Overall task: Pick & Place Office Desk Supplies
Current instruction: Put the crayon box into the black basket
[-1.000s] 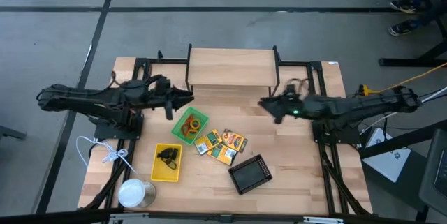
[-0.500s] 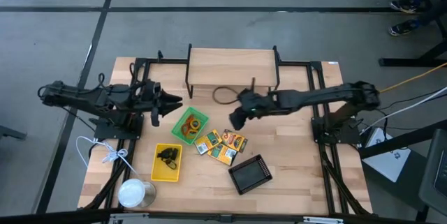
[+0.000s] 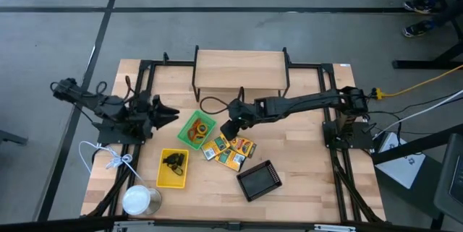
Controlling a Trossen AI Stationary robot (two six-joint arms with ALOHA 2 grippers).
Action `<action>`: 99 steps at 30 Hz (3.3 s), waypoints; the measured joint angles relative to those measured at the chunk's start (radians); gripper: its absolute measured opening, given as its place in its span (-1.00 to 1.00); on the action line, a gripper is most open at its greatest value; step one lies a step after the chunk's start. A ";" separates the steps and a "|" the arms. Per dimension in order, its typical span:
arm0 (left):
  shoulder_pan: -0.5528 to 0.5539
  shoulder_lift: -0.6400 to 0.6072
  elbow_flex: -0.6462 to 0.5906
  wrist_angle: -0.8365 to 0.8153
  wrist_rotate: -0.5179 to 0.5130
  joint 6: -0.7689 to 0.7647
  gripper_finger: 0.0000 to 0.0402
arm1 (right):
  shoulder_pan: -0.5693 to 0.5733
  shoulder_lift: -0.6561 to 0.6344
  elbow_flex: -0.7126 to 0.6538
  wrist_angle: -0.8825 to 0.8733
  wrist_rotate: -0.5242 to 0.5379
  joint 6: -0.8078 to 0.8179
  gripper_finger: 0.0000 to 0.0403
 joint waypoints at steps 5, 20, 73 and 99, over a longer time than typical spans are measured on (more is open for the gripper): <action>-0.076 -0.052 -0.058 0.028 0.012 -0.005 -0.34 | -0.002 0.000 0.000 0.017 0.006 0.004 -0.02; -0.160 -0.075 -0.057 -0.114 0.076 -0.013 -0.34 | -0.061 0.013 0.000 0.070 -0.053 0.191 -0.02; -0.257 -0.083 -0.212 -0.109 -0.051 -0.047 -0.34 | -0.028 0.306 -0.002 0.269 -0.333 0.327 -0.91; -0.257 -0.083 -0.212 -0.135 0.288 0.111 -0.34 | -0.058 0.111 -0.001 0.311 -0.410 0.208 -1.00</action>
